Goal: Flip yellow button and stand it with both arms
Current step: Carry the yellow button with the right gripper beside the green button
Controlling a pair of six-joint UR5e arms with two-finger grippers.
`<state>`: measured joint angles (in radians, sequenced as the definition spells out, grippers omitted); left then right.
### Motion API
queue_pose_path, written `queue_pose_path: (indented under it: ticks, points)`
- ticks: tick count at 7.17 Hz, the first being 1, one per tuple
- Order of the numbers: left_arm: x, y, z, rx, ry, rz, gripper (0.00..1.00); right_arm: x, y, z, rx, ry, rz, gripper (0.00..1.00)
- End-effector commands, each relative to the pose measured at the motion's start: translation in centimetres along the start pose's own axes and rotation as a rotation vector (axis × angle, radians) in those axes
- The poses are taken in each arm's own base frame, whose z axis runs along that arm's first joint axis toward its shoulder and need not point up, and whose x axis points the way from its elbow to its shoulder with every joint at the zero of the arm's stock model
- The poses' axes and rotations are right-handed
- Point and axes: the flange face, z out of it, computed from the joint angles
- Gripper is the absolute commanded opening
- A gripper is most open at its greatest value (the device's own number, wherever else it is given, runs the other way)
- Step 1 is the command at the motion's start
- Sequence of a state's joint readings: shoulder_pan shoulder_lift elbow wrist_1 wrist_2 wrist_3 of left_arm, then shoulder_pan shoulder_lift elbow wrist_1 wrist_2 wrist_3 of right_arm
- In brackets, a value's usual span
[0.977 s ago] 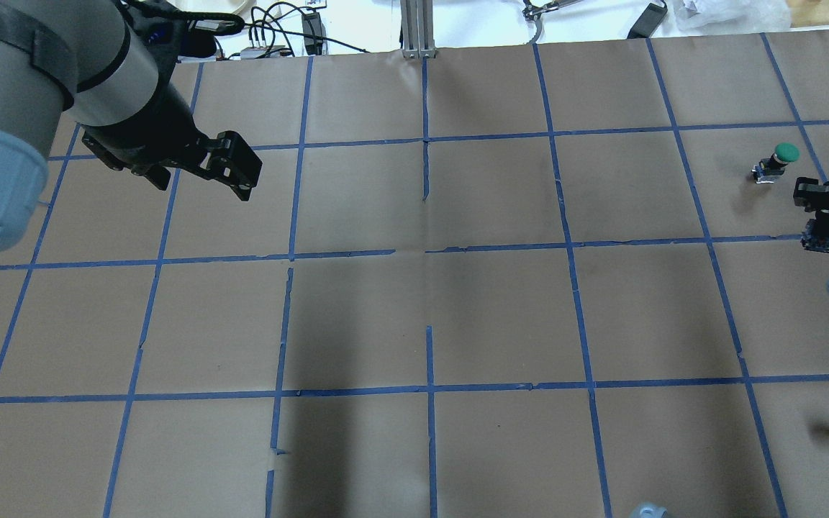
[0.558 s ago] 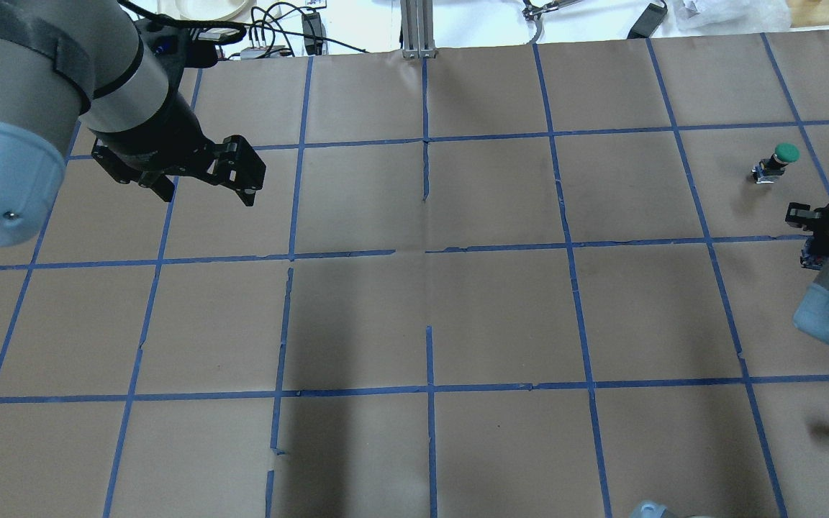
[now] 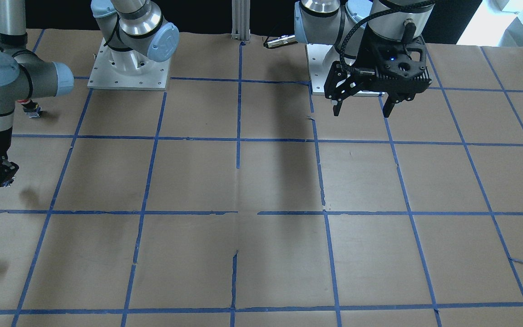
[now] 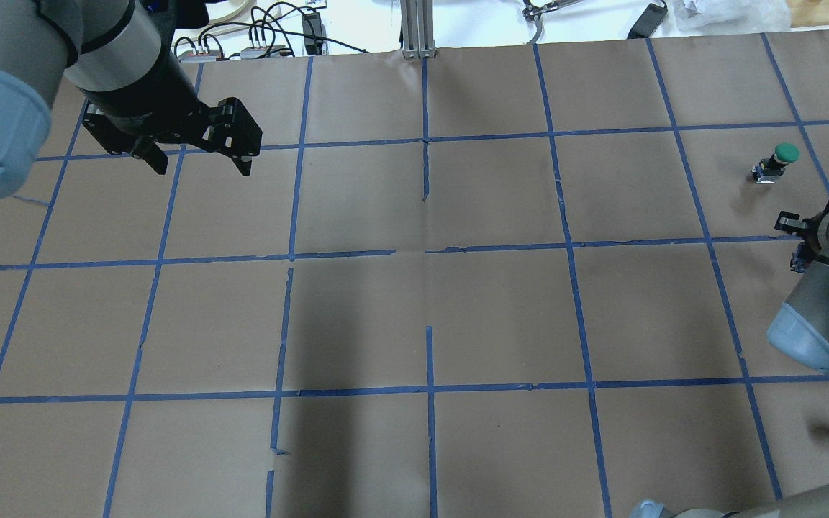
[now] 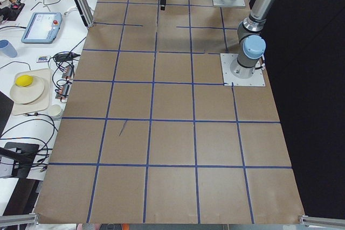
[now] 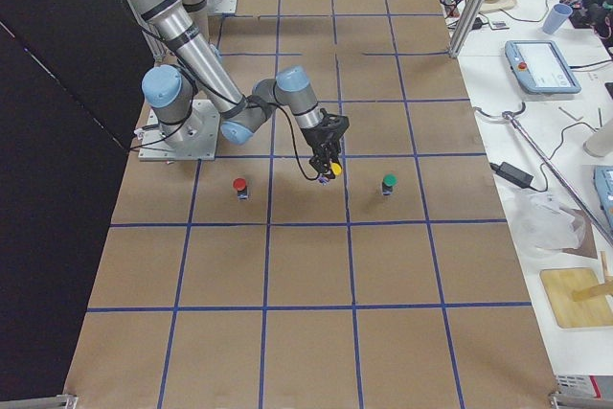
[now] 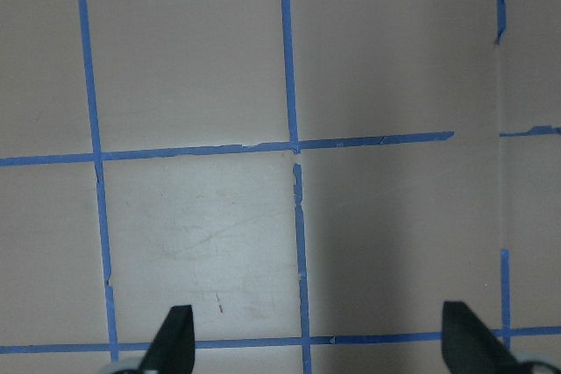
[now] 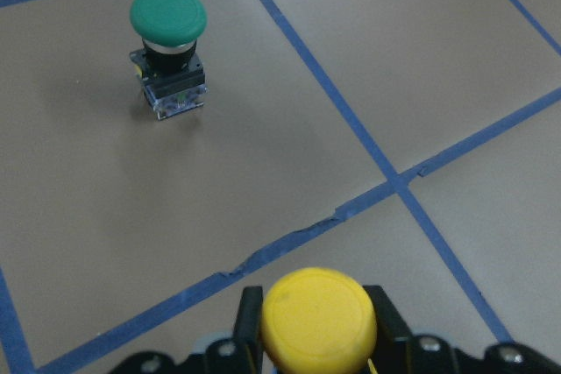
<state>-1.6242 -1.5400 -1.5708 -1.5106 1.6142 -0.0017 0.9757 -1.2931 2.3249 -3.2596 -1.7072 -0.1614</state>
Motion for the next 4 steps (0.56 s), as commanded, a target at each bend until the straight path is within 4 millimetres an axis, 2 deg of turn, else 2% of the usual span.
queue_pose_path:
  ticks: [1,2,4]
  points:
    - [0.66,0.55,0.07,-0.006,0.006,0.016,1.00,-0.10,2.91,0.58,0.081,0.058,0.019,0.04]
    - [0.57,1.00,-0.54,0.005,0.000,0.019,1.00,-0.03,3.00,0.14,0.117,0.067,0.024,0.04]
    - [0.46,1.02,-0.16,-0.003,-0.005,0.005,1.00,0.31,3.36,-0.40,0.172,0.108,0.043,0.04]
